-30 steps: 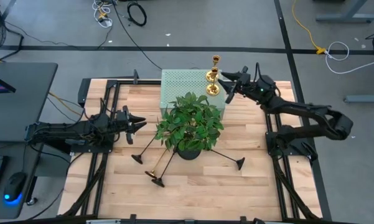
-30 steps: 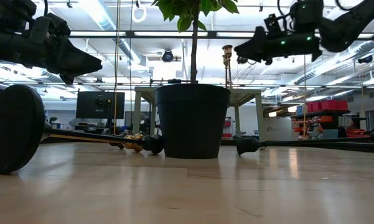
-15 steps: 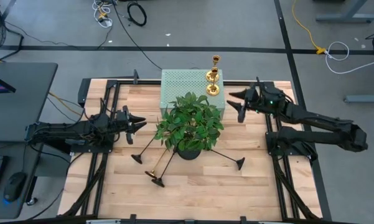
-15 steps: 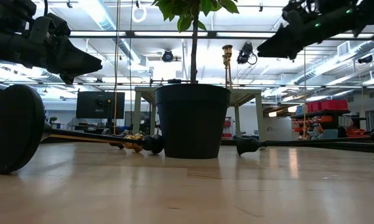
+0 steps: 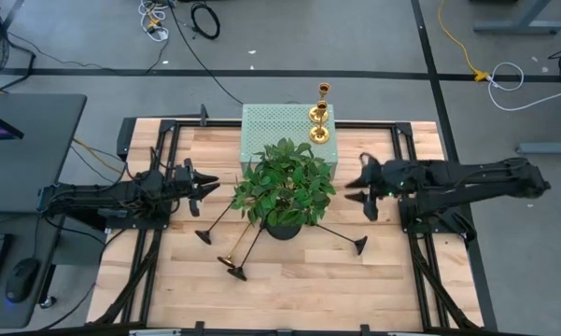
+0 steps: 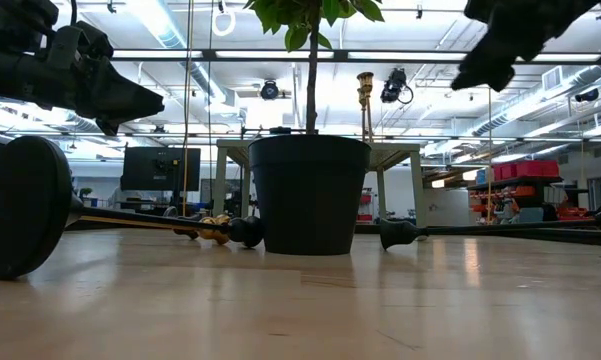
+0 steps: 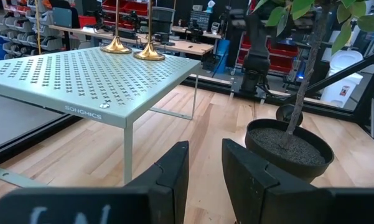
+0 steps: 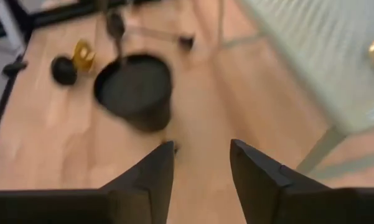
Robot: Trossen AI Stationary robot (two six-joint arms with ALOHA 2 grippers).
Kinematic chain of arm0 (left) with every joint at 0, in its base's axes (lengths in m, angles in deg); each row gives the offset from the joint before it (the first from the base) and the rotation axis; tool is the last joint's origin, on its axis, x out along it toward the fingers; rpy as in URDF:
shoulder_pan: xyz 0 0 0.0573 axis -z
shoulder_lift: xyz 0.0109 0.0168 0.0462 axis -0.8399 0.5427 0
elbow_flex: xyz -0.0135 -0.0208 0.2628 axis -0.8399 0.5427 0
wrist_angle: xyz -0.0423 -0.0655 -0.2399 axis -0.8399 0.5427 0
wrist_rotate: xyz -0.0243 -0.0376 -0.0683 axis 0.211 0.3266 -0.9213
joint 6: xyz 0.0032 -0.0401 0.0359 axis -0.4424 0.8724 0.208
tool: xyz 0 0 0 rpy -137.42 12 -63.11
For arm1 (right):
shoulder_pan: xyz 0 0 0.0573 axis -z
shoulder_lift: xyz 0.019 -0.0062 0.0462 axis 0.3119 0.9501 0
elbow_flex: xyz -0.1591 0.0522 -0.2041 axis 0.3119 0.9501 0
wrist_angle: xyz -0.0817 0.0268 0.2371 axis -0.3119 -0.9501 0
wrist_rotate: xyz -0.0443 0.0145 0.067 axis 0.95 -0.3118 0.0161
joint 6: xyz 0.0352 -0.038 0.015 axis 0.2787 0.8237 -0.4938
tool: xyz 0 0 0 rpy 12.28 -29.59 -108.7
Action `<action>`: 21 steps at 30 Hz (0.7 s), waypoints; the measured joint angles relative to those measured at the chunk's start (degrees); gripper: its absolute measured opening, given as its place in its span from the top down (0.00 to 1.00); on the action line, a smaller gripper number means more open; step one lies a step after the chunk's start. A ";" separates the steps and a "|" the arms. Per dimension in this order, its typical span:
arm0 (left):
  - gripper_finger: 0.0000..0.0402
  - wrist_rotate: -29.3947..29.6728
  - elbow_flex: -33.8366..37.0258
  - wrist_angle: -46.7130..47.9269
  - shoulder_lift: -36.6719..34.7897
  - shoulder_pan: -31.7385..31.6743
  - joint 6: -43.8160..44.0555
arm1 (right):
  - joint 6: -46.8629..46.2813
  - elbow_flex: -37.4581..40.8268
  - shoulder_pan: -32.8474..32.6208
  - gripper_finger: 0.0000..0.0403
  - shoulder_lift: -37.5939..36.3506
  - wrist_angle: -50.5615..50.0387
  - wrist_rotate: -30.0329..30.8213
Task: Pick & Place candle stick holders
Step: Put the right black candle holder on the shelf
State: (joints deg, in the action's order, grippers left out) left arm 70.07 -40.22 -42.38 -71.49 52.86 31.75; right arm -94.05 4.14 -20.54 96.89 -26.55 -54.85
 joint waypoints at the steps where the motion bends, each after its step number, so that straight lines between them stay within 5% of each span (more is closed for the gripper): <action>1: 0.75 0.00 0.00 0.01 0.00 0.00 0.00 | -1.85 -0.05 -1.40 0.63 0.75 -0.96 -0.05; 10: 0.75 0.00 0.00 -0.01 0.01 0.00 0.02 | -13.93 -0.05 -10.16 0.64 10.42 -4.98 -0.58; 21: 0.75 0.00 0.00 0.01 0.00 0.00 0.03 | -20.62 -0.05 -12.29 0.64 24.10 -4.07 0.03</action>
State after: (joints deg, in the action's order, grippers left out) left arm 70.07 -40.22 -42.37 -71.49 52.86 31.78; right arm -114.67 4.09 -32.83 120.99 -30.62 -54.82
